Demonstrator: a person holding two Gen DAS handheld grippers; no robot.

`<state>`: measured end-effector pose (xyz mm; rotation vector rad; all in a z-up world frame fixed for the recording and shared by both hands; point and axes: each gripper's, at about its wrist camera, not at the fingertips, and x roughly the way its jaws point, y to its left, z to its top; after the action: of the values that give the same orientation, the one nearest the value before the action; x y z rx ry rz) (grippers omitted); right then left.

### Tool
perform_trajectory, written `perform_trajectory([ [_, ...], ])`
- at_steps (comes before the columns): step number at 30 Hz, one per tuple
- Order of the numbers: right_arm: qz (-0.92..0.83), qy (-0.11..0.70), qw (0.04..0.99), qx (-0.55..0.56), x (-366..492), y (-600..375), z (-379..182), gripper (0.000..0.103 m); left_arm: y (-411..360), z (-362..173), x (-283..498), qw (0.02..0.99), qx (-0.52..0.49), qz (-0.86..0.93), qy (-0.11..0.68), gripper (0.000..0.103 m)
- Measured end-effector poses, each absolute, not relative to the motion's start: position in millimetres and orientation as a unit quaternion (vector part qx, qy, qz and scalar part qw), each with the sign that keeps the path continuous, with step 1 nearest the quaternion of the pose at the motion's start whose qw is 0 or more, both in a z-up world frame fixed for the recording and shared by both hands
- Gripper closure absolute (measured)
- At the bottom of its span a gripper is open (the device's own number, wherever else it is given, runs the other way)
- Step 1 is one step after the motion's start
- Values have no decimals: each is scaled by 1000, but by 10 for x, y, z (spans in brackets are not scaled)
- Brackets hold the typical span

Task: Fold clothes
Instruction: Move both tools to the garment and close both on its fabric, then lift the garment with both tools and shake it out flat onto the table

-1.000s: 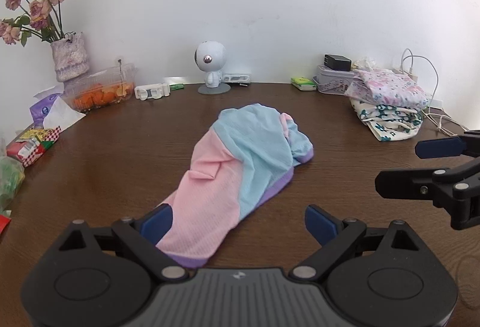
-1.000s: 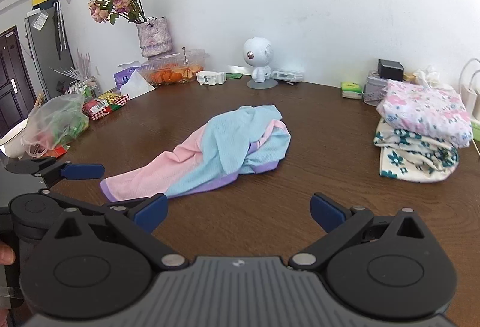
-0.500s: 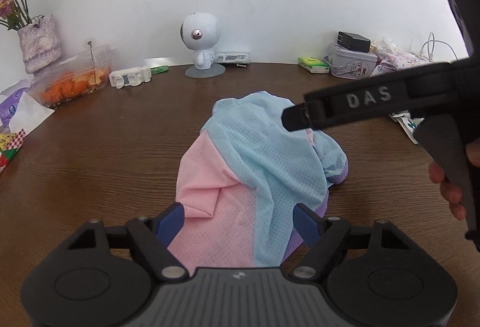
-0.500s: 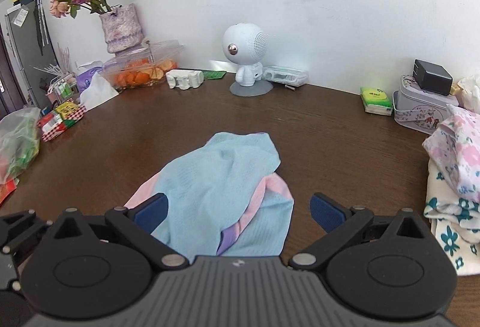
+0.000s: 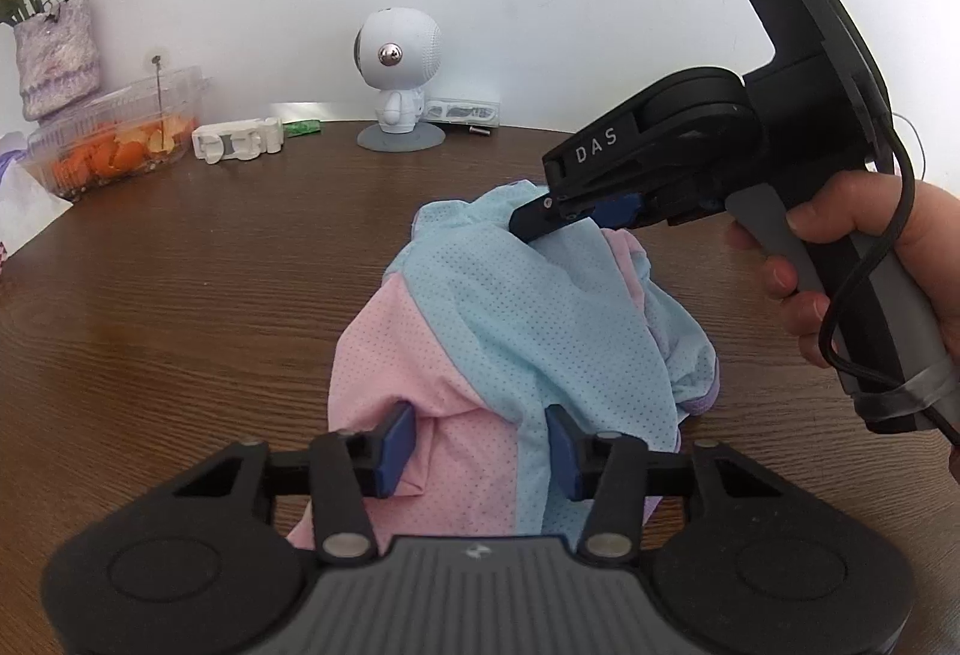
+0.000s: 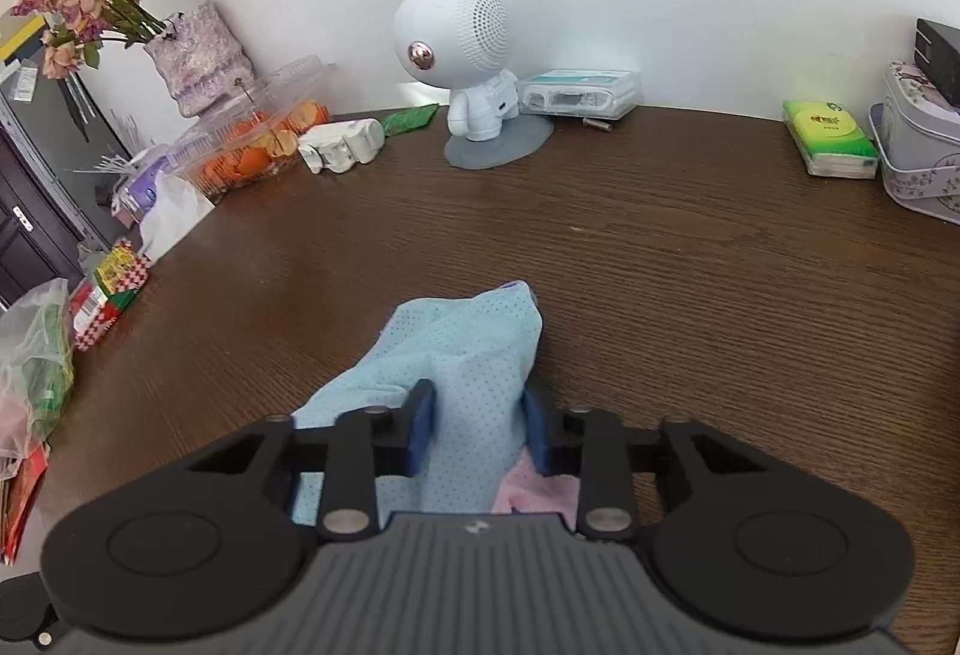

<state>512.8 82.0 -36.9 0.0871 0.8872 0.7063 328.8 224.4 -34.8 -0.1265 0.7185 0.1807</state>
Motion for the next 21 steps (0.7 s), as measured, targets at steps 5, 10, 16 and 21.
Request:
perform_trajectory([
  [5, 348, 391, 850, 58, 5000, 774, -204, 96, 2356, -267, 3231, 933, -92, 69, 340, 99],
  [10, 373, 359, 851, 83, 4791, 583, 191, 97, 2347, -40, 3060, 947, -101, 46, 301, 100],
  [16, 392, 287, 867, 111, 4344, 140, 923, 98, 2212, 454, 2772, 966, -91, 19, 243, 100],
  [21, 385, 219, 888, 125, 3985, -233, 1645, 98, 2121, 1162, 2637, 980, -83, 14, 178, 100],
])
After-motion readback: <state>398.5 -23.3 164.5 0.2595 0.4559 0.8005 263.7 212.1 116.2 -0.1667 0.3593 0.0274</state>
